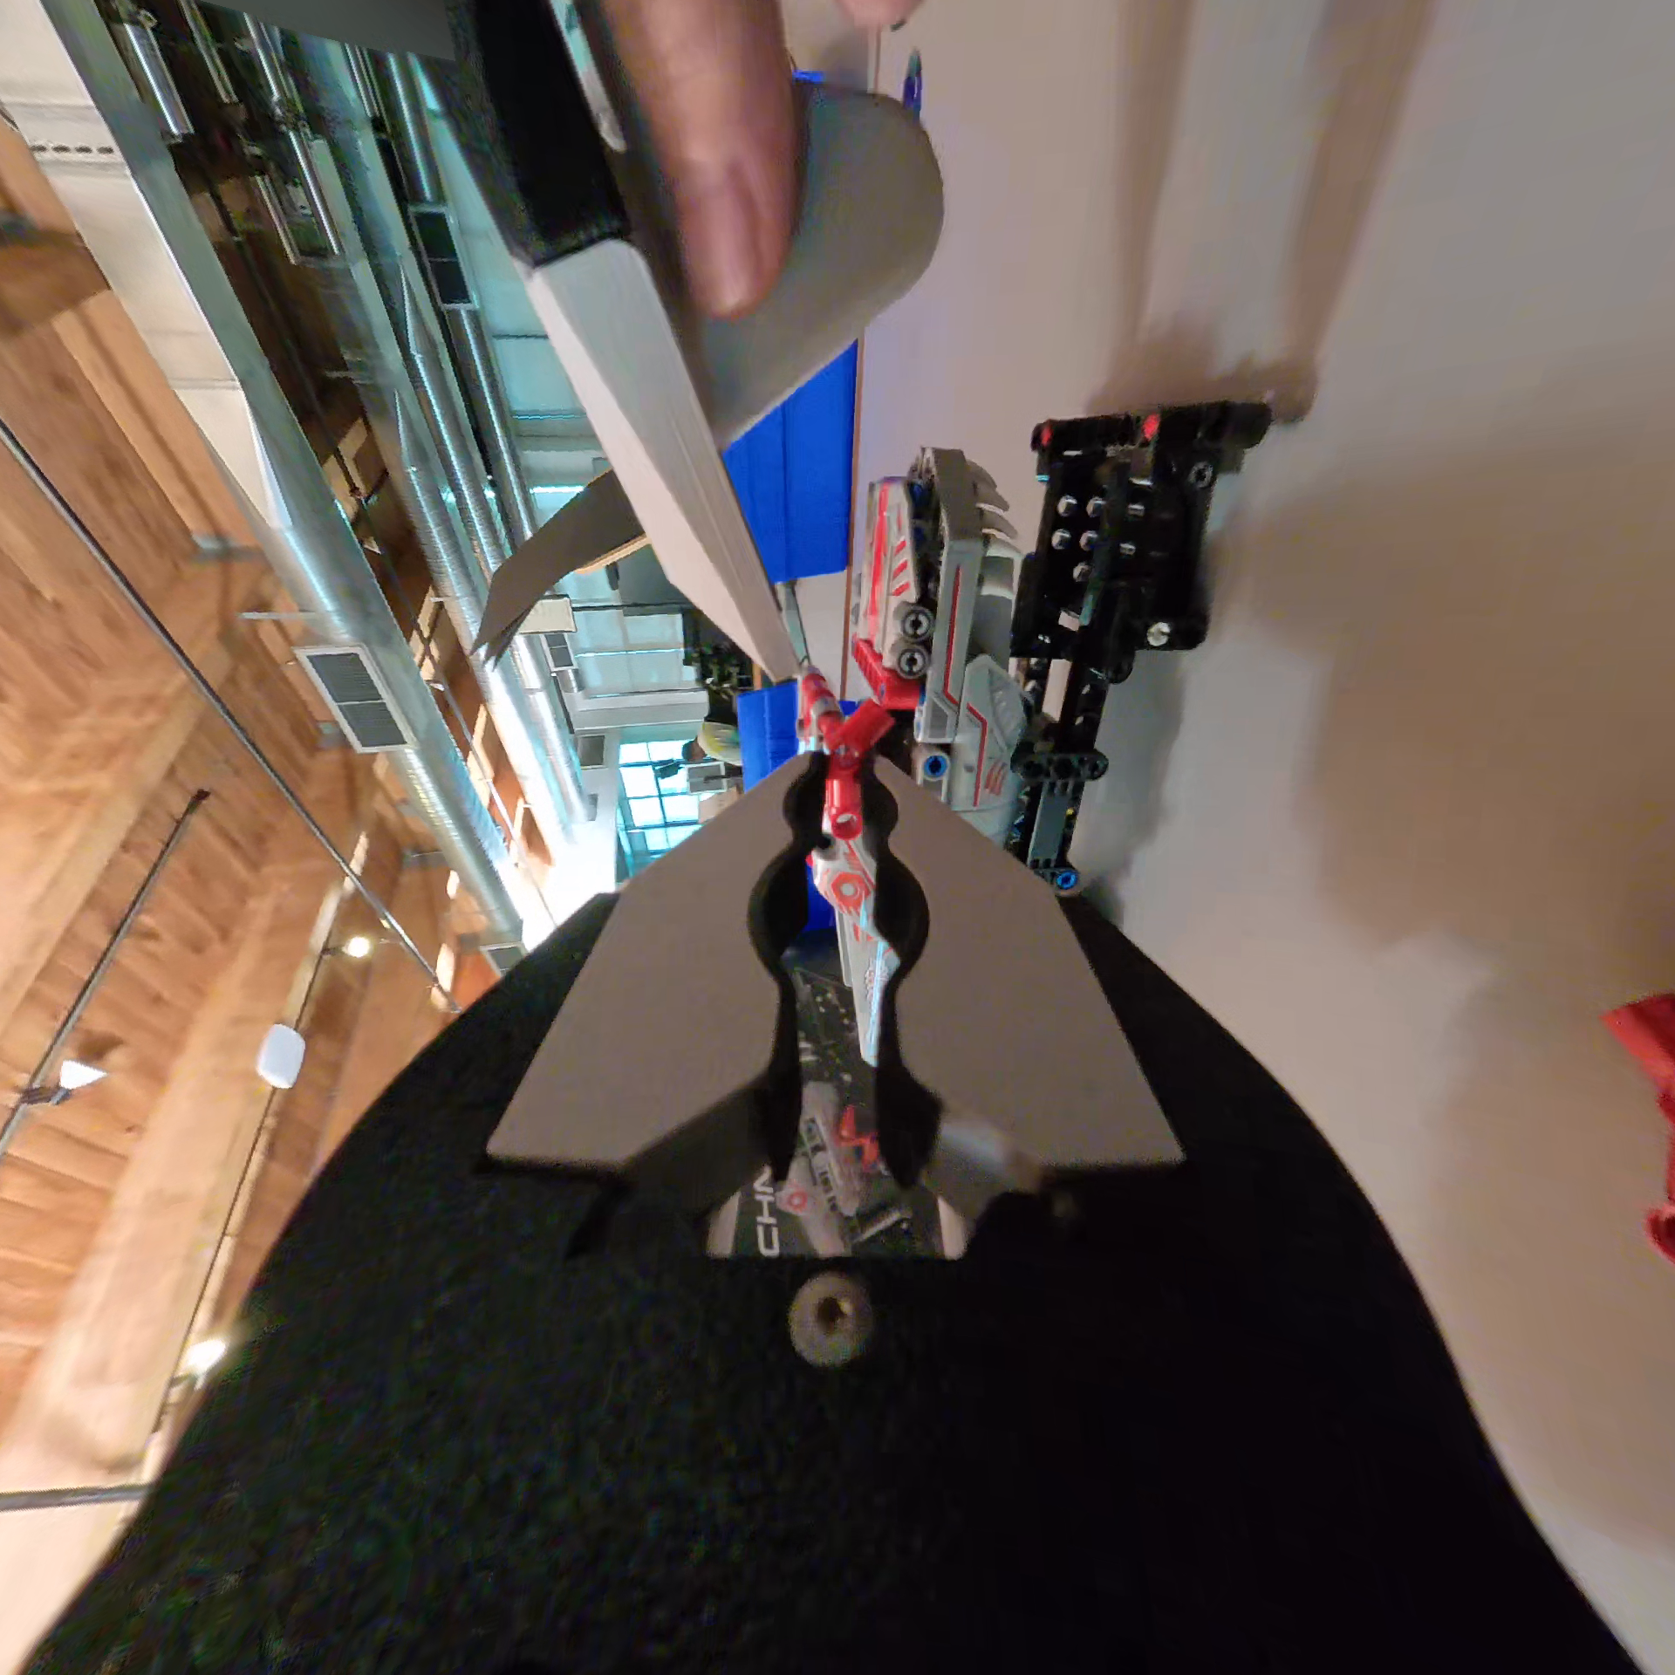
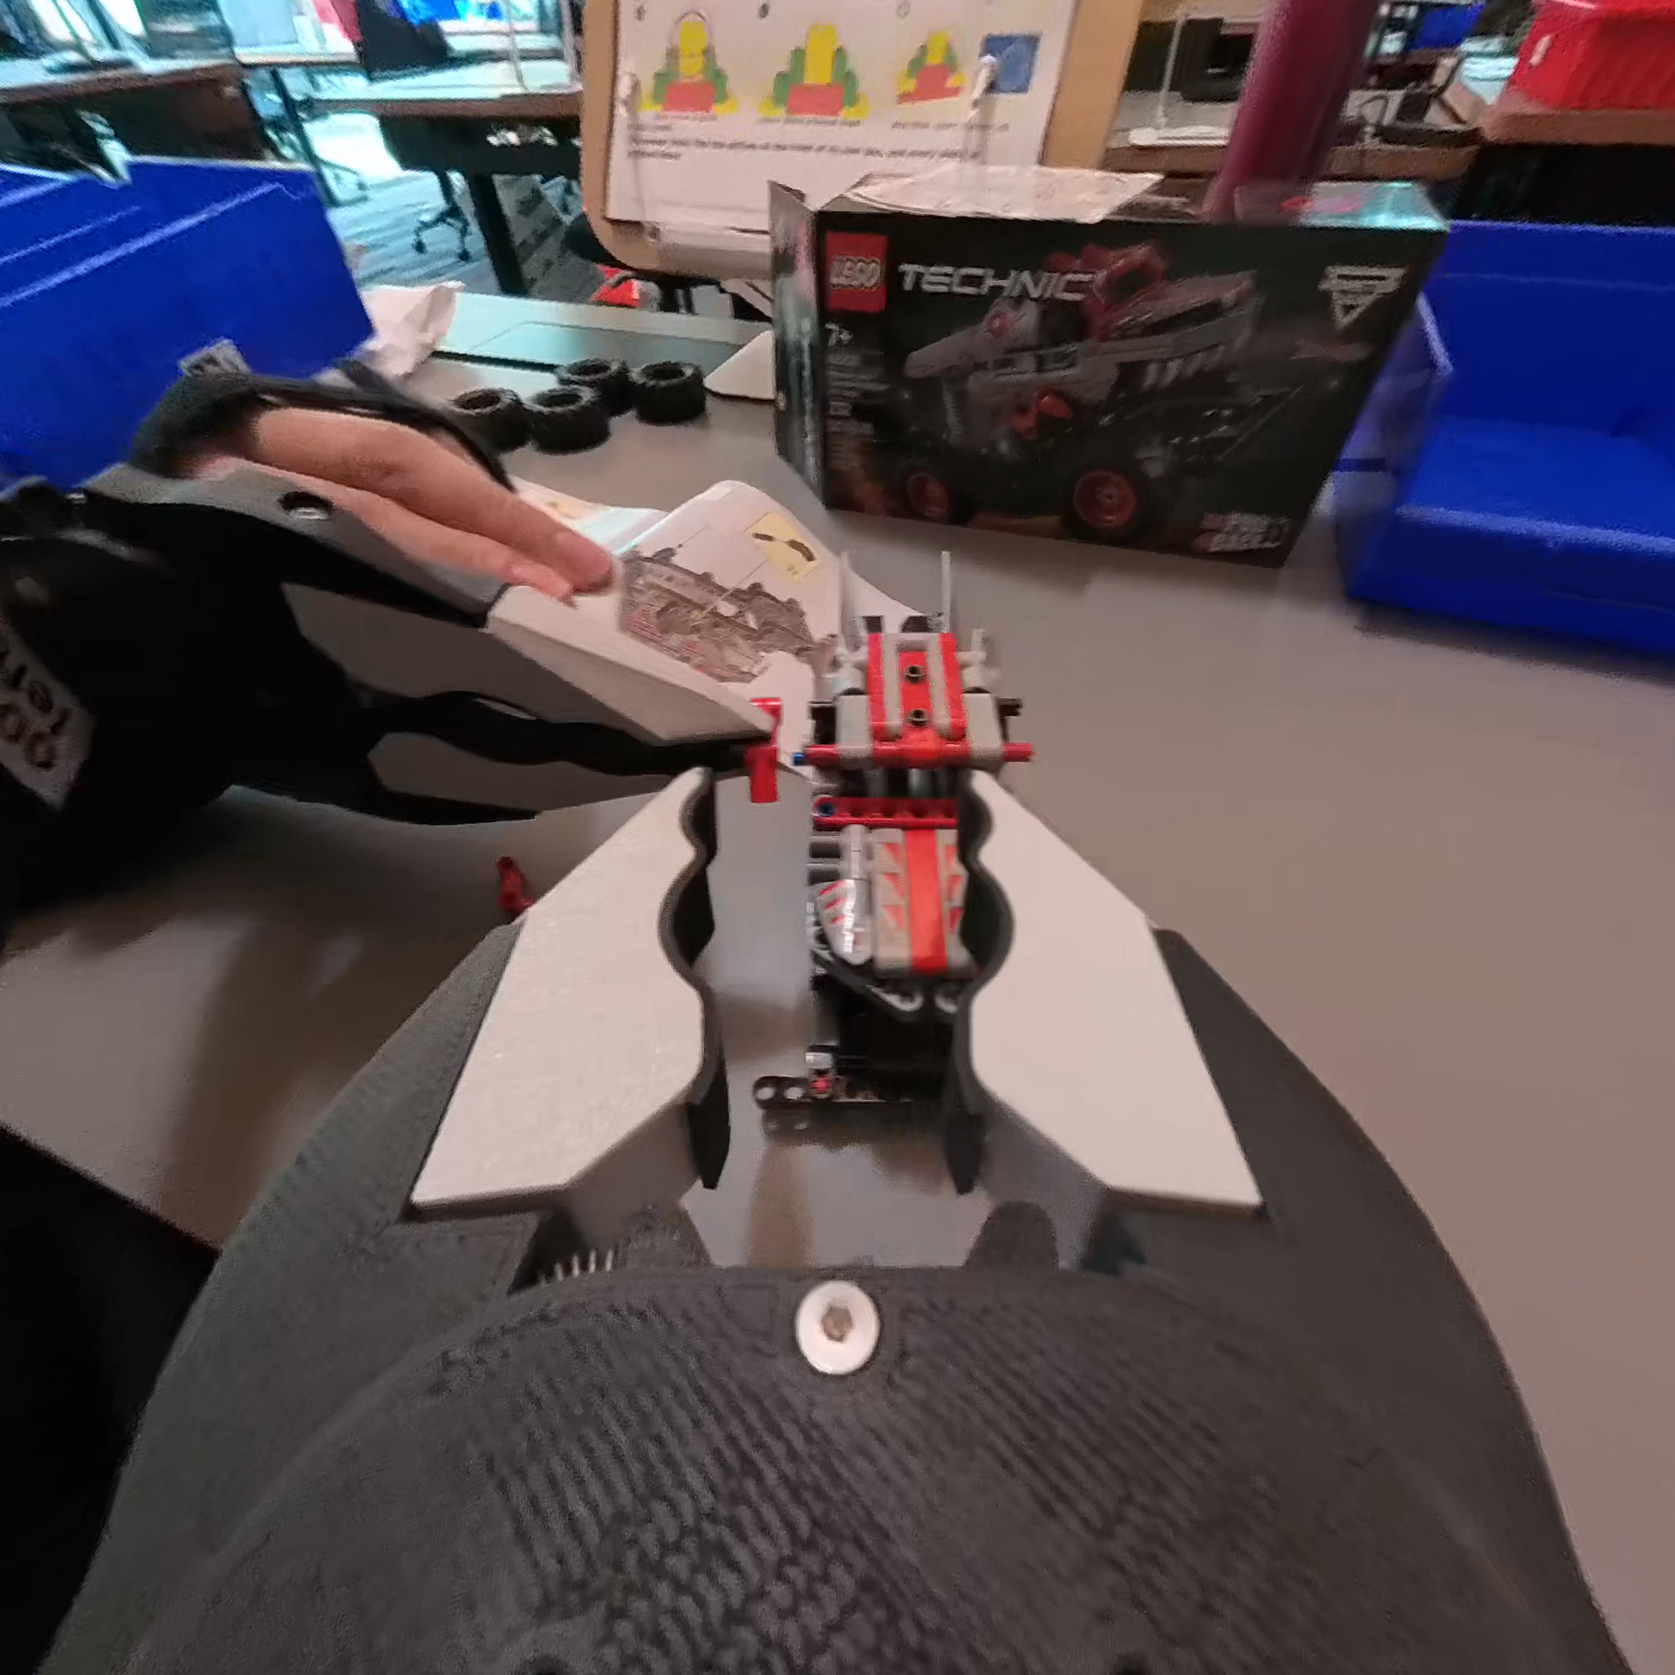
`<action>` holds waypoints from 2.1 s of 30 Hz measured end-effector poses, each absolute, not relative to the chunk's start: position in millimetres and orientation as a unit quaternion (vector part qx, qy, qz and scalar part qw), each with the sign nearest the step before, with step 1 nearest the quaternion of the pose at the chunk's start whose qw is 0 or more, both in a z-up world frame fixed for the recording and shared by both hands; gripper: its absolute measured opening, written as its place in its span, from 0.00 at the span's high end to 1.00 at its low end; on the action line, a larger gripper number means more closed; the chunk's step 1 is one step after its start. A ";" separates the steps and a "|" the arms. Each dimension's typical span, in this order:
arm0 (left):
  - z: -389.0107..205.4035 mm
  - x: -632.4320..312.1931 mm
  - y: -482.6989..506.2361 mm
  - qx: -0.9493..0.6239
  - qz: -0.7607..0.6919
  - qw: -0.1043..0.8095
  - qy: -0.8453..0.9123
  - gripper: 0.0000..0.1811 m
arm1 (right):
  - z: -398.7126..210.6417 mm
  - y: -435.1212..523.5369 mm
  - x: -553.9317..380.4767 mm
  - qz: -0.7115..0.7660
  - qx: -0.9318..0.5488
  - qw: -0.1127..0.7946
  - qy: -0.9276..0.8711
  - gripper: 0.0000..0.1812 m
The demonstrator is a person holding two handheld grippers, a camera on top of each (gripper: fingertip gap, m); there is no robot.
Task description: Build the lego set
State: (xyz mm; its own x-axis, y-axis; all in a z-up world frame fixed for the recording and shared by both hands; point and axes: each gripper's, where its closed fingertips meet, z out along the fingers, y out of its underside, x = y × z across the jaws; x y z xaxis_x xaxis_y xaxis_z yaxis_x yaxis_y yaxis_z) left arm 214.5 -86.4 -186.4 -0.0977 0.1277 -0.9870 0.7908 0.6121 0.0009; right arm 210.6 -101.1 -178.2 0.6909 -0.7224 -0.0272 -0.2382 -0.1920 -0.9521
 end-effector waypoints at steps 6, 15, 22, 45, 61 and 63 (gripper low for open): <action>-188.9 217.8 -88.9 0.340 -0.273 0.593 0.676 0.98 | -194.4 -99.5 225.9 -0.201 -0.775 0.517 0.302 0.57; -185.7 221.4 -86.0 0.353 -0.264 0.603 0.665 0.98 | -195.6 -89.1 235.7 -0.161 -0.796 0.520 0.264 0.58; -185.3 214.4 -90.0 0.388 -0.263 0.591 0.657 0.98 | -196.3 -90.7 232.0 -0.141 -0.807 0.513 0.254 0.57; -188.1 219.5 -89.1 0.385 -0.237 0.574 0.682 0.97 | -190.2 -94.1 236.9 -0.150 -0.789 0.531 0.269 0.62; -193.7 216.9 -85.9 0.392 -0.251 0.572 0.675 0.97 | -191.9 -94.0 240.1 -0.184 -0.785 0.531 0.259 0.65; -194.2 217.1 -86.6 0.393 -0.254 0.577 0.670 0.97 | -192.0 -94.3 239.4 -0.189 -0.788 0.528 0.254 0.65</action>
